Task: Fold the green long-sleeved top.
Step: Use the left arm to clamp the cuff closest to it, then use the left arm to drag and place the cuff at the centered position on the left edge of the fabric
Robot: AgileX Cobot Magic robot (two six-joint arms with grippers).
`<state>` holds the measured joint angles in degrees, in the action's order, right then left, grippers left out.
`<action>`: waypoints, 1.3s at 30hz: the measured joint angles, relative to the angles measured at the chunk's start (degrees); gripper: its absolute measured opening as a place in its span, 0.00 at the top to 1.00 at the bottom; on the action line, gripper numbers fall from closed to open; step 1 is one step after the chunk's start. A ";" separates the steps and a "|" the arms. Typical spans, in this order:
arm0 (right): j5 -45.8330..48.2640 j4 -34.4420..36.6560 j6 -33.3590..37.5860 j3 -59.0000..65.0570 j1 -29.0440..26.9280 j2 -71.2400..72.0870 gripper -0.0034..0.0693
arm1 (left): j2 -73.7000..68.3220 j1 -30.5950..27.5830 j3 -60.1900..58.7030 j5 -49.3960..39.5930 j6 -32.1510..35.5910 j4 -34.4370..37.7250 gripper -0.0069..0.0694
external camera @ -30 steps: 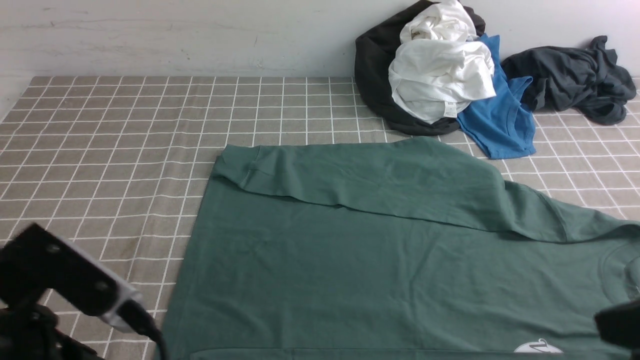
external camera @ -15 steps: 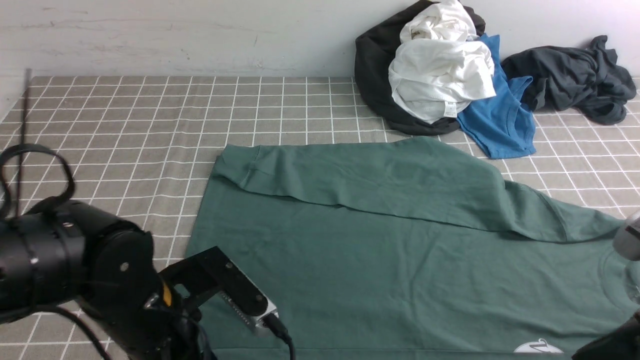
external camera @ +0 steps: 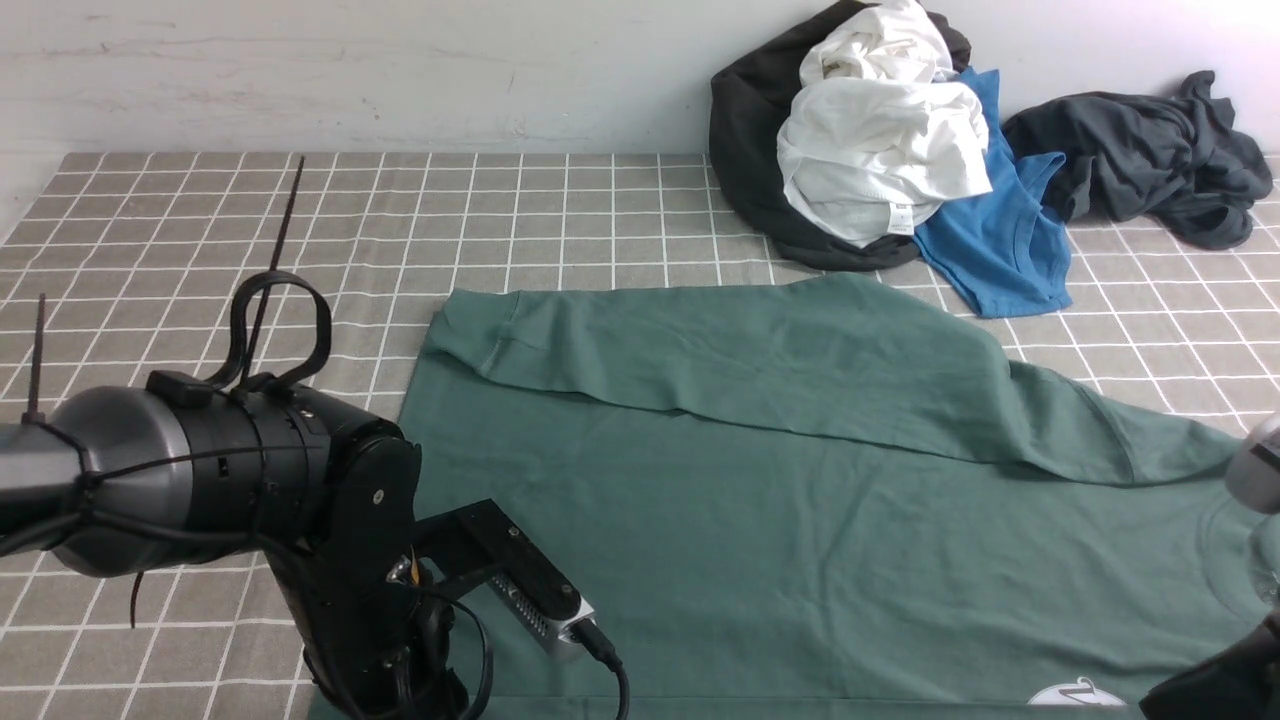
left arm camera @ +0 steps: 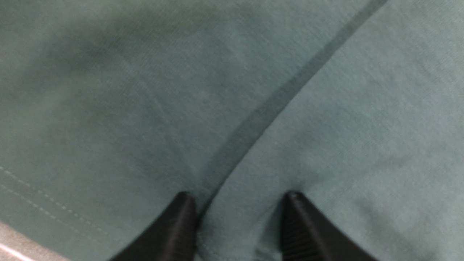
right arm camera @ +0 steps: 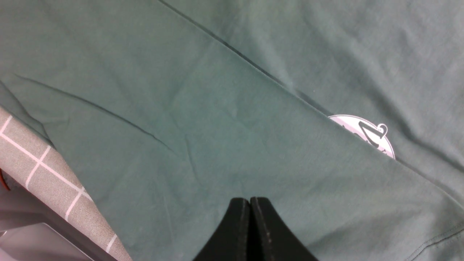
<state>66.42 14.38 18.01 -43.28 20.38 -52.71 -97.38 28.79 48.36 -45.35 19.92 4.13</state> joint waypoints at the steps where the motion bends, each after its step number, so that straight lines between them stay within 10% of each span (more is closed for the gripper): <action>1: 0.01 0.00 0.00 0.00 0.00 0.00 0.97 | 0.00 0.00 0.00 0.00 0.00 0.00 0.55; 10: -0.13 0.00 0.16 0.00 0.00 0.00 0.97 | 1.95 0.06 1.80 -4.81 0.00 0.00 0.88; 39: 0.43 -9.92 -6.13 0.00 0.00 1.74 0.97 | -7.20 -3.88 34.17 -14.31 0.00 -8.55 0.88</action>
<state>66.86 4.45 11.88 -43.28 20.38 -50.97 -104.58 24.91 82.54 -59.67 19.92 -4.42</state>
